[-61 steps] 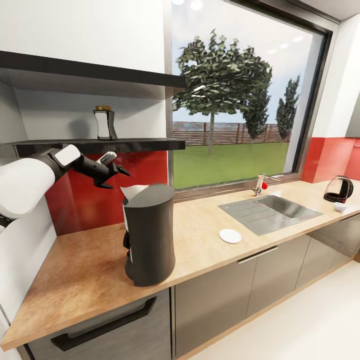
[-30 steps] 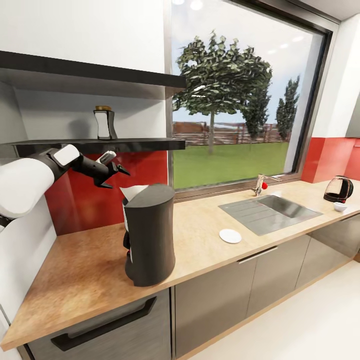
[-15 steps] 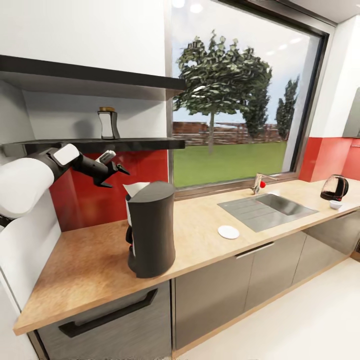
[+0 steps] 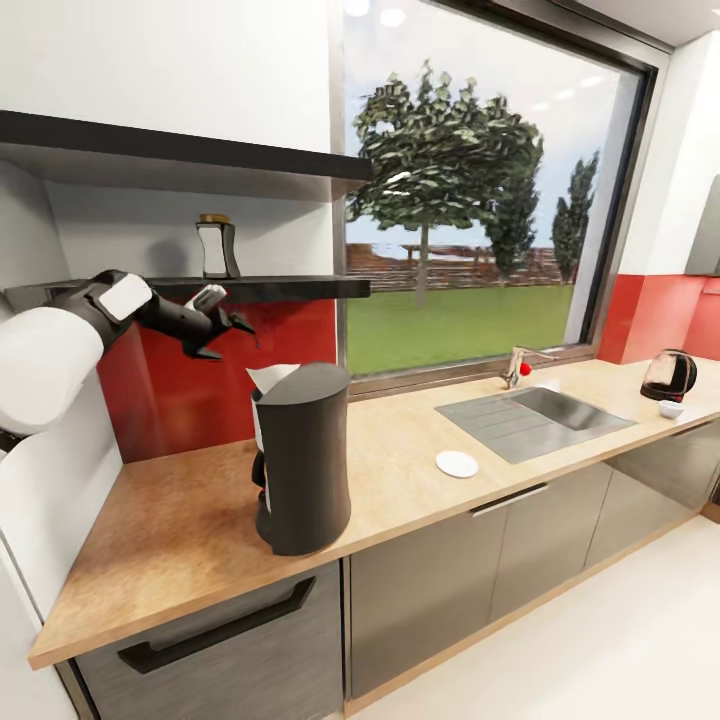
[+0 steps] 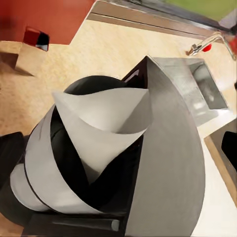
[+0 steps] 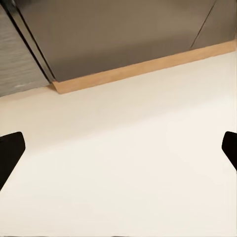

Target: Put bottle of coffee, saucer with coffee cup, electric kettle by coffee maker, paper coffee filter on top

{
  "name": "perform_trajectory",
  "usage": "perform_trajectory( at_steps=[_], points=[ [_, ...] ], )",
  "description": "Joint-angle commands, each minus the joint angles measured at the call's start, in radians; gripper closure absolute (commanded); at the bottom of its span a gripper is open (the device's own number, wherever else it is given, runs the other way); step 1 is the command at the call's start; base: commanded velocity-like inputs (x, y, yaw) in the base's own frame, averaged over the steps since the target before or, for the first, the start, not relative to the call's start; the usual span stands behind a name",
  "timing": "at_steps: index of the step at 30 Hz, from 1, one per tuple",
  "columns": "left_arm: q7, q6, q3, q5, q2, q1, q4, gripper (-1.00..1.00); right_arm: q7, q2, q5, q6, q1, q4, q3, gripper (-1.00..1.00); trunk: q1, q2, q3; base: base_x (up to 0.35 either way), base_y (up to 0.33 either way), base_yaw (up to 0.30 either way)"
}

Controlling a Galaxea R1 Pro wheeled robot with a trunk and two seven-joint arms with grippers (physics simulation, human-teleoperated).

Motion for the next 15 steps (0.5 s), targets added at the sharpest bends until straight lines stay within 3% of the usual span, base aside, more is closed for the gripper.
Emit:
perform_trajectory(
  at_steps=[1,7,15],
  points=[
    [-0.002,0.004,0.004,-0.003,0.000,0.000,-0.032,-1.00,0.001,-0.001,0.013,-0.004,0.000,-0.012,0.000,-1.00,0.000,-0.001,-0.001,0.000,0.000,0.000],
    [-0.002,0.007,0.004,-0.002,0.004,-0.004,-0.187,-1.00,0.001,-0.005,0.026,-0.008,0.000,-0.034,-0.001,-1.00,0.000,-0.001,-0.001,0.000,0.000,0.000],
    [-0.002,0.007,0.005,-0.002,0.003,-0.004,-0.252,-1.00,0.000,-0.007,0.027,-0.009,0.000,-0.030,-0.005,-1.00,0.000,-0.001,-0.001,0.000,0.000,0.000]
  ],
)
